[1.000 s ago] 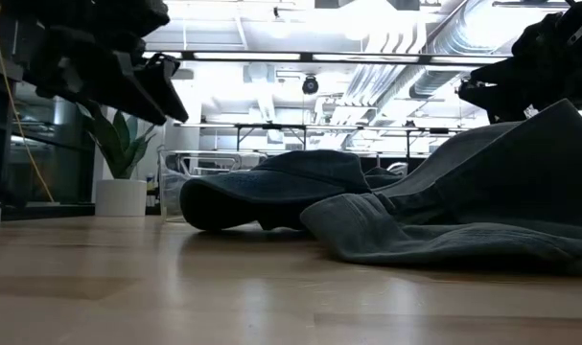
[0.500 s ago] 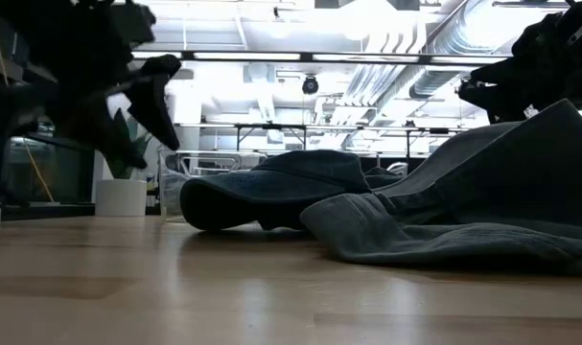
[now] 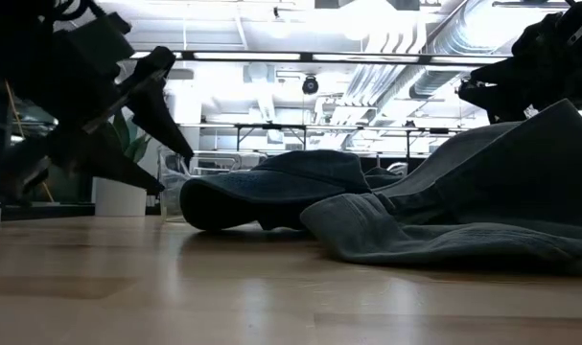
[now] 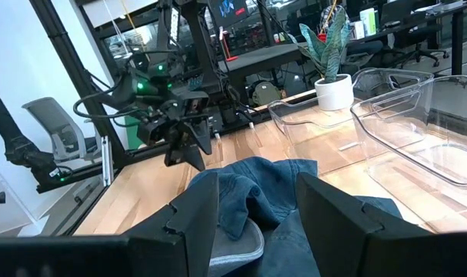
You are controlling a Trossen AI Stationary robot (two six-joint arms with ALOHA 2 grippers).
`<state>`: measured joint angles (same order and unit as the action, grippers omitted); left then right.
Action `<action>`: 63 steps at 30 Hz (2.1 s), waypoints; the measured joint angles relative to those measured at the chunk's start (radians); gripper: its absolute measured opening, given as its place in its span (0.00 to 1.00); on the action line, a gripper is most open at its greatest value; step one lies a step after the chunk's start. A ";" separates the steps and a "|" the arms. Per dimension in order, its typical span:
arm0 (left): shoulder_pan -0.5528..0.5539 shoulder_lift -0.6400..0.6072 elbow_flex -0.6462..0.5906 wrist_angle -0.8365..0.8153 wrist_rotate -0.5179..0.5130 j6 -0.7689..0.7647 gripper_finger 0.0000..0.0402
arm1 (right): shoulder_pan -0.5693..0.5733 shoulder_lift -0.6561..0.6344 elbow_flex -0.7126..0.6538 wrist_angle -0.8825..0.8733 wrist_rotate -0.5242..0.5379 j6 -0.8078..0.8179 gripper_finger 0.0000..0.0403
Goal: Pick & Place hat
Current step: Put the left blue cap into the left transparent bin
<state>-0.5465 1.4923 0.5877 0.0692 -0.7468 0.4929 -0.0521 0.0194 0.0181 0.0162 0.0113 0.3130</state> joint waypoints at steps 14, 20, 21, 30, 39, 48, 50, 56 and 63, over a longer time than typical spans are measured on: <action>-0.025 0.117 -0.069 0.285 -0.106 0.048 0.54 | 0.000 0.000 0.000 0.000 0.000 0.000 0.42; -0.023 0.158 -0.072 0.346 -0.128 0.058 0.54 | 0.000 0.000 0.000 0.000 0.000 0.000 0.42; -0.023 0.166 -0.072 0.366 -0.128 0.061 0.54 | 0.000 0.000 0.000 0.000 0.000 0.000 0.42; 0.005 0.220 -0.069 0.486 -0.158 0.109 0.54 | 0.000 0.000 0.000 0.000 0.000 0.000 0.42; 0.018 0.225 -0.070 0.507 -0.154 0.110 0.54 | 0.000 0.000 0.000 0.000 0.000 0.000 0.42; 0.018 0.225 -0.070 0.507 -0.154 0.110 0.35 | 0.000 0.000 0.000 0.000 0.000 0.000 0.42; 0.018 0.225 -0.070 0.507 -0.154 0.110 0.28 | 0.000 0.000 0.000 0.000 0.000 0.000 0.42; 0.016 0.226 -0.071 0.509 -0.175 0.113 0.05 | 0.000 0.000 0.000 0.000 0.000 0.000 0.42; 0.016 0.226 -0.071 0.512 -0.243 0.143 0.02 | 0.000 0.000 0.000 0.000 0.000 0.000 0.42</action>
<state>-0.5304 1.7181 0.5167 0.5808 -0.9900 0.6362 -0.0517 0.0196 0.0180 0.0162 0.0109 0.3130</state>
